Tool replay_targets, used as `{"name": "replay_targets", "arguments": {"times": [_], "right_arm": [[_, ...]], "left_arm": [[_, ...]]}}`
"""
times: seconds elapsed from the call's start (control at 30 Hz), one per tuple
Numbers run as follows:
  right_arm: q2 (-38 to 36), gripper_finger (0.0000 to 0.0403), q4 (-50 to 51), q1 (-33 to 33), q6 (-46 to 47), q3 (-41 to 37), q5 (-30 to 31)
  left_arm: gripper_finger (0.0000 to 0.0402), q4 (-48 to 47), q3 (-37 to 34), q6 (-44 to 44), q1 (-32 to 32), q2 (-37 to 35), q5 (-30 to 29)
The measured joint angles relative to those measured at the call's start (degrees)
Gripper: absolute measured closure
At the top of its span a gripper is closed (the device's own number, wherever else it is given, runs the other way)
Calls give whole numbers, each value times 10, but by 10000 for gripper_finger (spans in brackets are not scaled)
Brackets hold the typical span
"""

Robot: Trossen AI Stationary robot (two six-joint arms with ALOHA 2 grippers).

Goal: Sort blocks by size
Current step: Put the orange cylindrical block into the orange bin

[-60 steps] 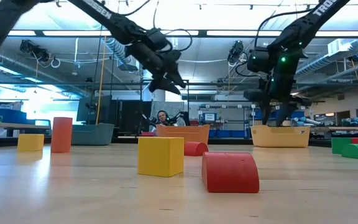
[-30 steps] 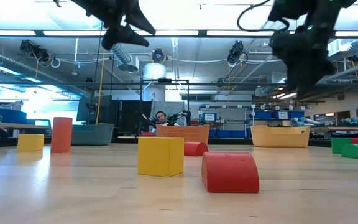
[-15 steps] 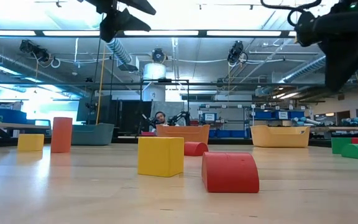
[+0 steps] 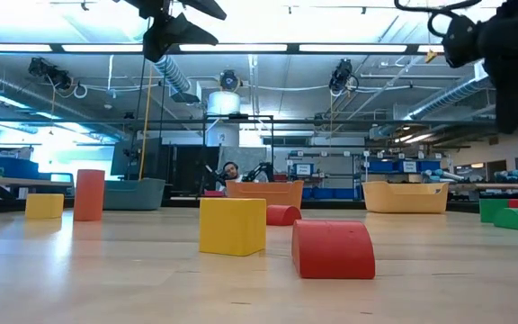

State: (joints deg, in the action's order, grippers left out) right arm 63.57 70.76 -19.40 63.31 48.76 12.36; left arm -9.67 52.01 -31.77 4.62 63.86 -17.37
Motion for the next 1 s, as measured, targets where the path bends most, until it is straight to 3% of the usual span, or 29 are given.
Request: {"name": "replay_targets", "arguments": {"times": [0.47, 1.0], "right_arm": [[0, 219, -83, 0, 0, -62, -30], [0, 219, -93, 0, -5, -62, -28]], "left_arm": [[195, -11, 1, 2, 0, 25, 4], [195, -284, 0, -11, 0, 73, 65]]}}
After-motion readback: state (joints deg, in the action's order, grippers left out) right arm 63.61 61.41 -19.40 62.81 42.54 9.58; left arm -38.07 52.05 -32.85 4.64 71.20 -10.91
